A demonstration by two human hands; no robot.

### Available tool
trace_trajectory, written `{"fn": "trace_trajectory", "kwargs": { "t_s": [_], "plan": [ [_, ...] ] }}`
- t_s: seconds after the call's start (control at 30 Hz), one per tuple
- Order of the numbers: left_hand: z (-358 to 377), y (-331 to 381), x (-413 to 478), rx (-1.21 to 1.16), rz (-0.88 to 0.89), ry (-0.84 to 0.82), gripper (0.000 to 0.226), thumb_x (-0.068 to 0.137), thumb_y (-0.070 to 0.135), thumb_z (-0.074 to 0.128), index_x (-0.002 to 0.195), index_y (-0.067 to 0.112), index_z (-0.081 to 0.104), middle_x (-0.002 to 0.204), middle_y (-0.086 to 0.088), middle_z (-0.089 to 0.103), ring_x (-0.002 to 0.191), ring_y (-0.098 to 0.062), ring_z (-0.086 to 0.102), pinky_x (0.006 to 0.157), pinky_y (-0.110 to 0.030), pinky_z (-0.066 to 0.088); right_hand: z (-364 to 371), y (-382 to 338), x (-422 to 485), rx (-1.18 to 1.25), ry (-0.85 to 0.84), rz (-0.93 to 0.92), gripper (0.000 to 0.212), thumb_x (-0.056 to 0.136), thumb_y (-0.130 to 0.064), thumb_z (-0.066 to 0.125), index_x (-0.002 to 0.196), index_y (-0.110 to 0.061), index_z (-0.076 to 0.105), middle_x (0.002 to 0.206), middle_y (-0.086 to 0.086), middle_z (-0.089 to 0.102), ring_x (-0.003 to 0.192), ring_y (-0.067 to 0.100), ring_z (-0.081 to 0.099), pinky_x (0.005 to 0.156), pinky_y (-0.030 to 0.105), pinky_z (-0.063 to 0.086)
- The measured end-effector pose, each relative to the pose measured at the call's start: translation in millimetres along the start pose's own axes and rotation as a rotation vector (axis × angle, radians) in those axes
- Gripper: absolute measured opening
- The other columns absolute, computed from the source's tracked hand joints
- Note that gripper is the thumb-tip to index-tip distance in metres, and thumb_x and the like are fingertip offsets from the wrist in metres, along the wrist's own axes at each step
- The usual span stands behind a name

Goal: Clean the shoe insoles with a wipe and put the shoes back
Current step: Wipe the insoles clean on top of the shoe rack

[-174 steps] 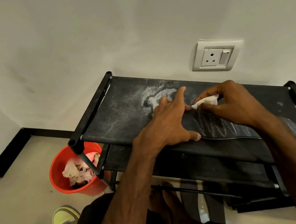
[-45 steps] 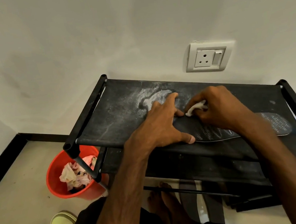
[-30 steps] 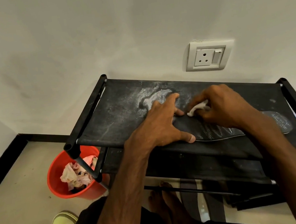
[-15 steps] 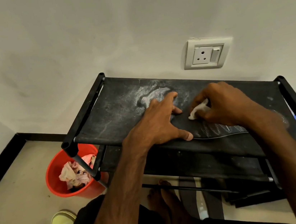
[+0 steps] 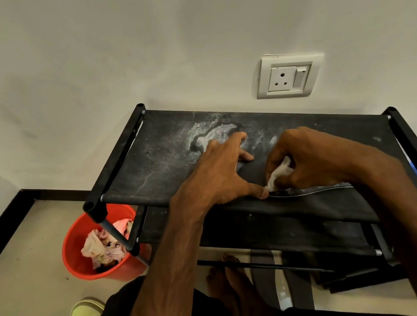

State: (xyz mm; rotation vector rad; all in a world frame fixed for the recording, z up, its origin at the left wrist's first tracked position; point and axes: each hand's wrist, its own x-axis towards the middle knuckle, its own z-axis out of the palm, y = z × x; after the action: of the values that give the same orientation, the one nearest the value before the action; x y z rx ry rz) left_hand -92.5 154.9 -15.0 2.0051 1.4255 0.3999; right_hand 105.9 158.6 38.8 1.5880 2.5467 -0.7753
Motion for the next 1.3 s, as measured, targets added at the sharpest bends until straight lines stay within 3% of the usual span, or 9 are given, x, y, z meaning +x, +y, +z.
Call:
{"fn": "trace_trajectory", "kwargs": {
  "t_s": [0.13, 0.37, 0.47, 0.77, 1.07, 1.13, 1.3],
  "plan": [
    [-0.8, 0.3, 0.1, 0.002, -0.009, -0.010, 0.120, 0.062, 0.050, 0.092, 0.157, 0.026, 0.022, 0.130, 0.019, 0.061, 0.143, -0.017, 0.029, 0.114, -0.050, 0.034, 3.8, -1.7, 4.0, -0.046, 0.113, 0.017, 0.020, 0.083, -0.024, 0.081, 0.101, -0.033, 0.079, 0.099, -0.013, 0.075, 0.091, 0.007, 0.069, 0.083, 0.038, 0.062],
    [-0.9, 0.4, -0.1, 0.028, -0.007, -0.004, 0.119, 0.061, 0.052, 0.092, 0.156, 0.023, 0.026, 0.128, 0.021, 0.062, 0.142, -0.016, 0.030, 0.113, -0.050, 0.035, -3.2, 1.1, -7.9, 0.021, -0.128, 0.004, 0.007, 0.080, -0.036, 0.084, 0.085, -0.032, 0.081, 0.083, -0.020, 0.076, 0.081, -0.007, 0.069, 0.077, 0.022, 0.058],
    [-1.8, 0.4, -0.4, 0.025, -0.010, 0.001, 0.117, 0.061, 0.051, 0.091, 0.155, 0.023, 0.028, 0.128, 0.021, 0.063, 0.143, -0.017, 0.029, 0.115, -0.051, 0.033, -4.0, -0.3, -8.9, 0.008, -0.156, -0.003, 0.007, 0.081, -0.036, 0.084, 0.085, -0.031, 0.081, 0.083, -0.020, 0.075, 0.082, -0.008, 0.068, 0.076, 0.021, 0.057],
    [-2.5, 1.7, 0.7, 0.015, -0.020, -0.017, 0.116, 0.062, 0.051, 0.091, 0.155, 0.023, 0.028, 0.130, 0.018, 0.062, 0.144, -0.019, 0.029, 0.116, -0.050, 0.032, -4.2, -1.1, -3.8, 0.057, 0.080, -0.022, 0.007, 0.080, -0.034, 0.081, 0.087, -0.032, 0.079, 0.084, -0.016, 0.075, 0.080, 0.000, 0.070, 0.079, 0.035, 0.062],
    [-2.8, 1.7, -0.4, 0.023, -0.008, -0.010, 0.117, 0.061, 0.051, 0.092, 0.155, 0.022, 0.029, 0.130, 0.018, 0.062, 0.142, -0.019, 0.032, 0.115, -0.050, 0.033, -6.3, 3.8, -10.5, 0.014, -0.124, 0.040, 0.008, 0.081, -0.035, 0.082, 0.088, -0.031, 0.080, 0.089, -0.014, 0.077, 0.085, -0.003, 0.071, 0.083, 0.028, 0.061],
    [-3.0, 1.6, -0.1, 0.023, -0.007, -0.011, 0.117, 0.060, 0.051, 0.092, 0.155, 0.022, 0.030, 0.129, 0.018, 0.063, 0.142, -0.019, 0.033, 0.115, -0.050, 0.034, -3.2, 0.7, -6.9, 0.003, -0.084, 0.021, 0.009, 0.083, -0.033, 0.081, 0.091, -0.030, 0.079, 0.091, -0.014, 0.077, 0.085, -0.001, 0.070, 0.083, 0.025, 0.060],
    [-3.9, 0.9, 0.2, 0.017, -0.009, -0.022, 0.116, 0.060, 0.052, 0.091, 0.155, 0.023, 0.030, 0.130, 0.018, 0.062, 0.142, -0.018, 0.033, 0.115, -0.049, 0.033, 8.9, -4.3, 6.6, -0.027, 0.129, 0.021, 0.015, 0.083, -0.029, 0.080, 0.098, -0.032, 0.079, 0.095, -0.011, 0.074, 0.088, 0.009, 0.069, 0.082, 0.040, 0.061]
  ]
}}
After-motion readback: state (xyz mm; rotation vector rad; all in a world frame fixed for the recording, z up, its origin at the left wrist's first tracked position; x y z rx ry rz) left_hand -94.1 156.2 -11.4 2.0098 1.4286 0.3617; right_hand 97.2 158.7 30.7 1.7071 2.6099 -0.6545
